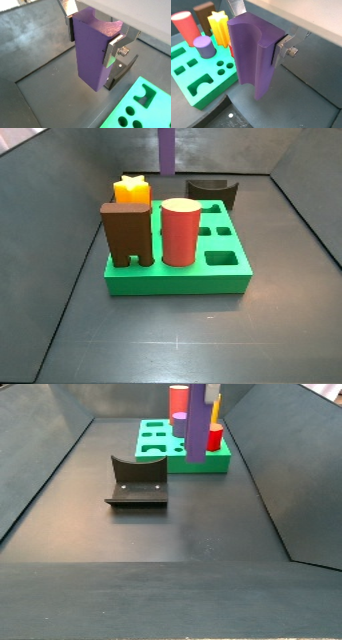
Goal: Pick up the arch object. Move up. Rotate the arch object. Move to above the board. Insert the arch object.
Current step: Move to above the board.
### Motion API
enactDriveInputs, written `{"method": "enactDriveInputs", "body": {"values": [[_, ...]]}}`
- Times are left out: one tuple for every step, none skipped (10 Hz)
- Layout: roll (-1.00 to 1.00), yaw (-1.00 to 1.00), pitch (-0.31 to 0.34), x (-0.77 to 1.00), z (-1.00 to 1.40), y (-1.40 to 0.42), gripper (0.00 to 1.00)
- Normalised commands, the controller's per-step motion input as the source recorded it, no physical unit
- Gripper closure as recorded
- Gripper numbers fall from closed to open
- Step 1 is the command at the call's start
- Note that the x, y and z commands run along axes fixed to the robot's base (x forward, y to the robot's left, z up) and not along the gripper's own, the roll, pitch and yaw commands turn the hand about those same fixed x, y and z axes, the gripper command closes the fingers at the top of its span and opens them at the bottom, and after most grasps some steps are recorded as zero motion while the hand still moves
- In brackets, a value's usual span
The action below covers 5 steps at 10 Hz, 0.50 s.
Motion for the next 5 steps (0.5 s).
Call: {"method": "enactDriveInputs", "body": {"values": [[0.08, 0.02, 0.101, 0.10, 1.00, 0.01, 1.00], [0.08, 0.02, 0.099, 0.09, 1.00, 0.01, 1.00], [0.07, 0.02, 0.097, 0.07, 0.92, 0.00, 1.00], [0.07, 0.02, 0.095, 0.05, 0.76, 0.00, 1.00], [0.07, 0.02, 0.095, 0.03, 0.55, 0.00, 1.00]]}}
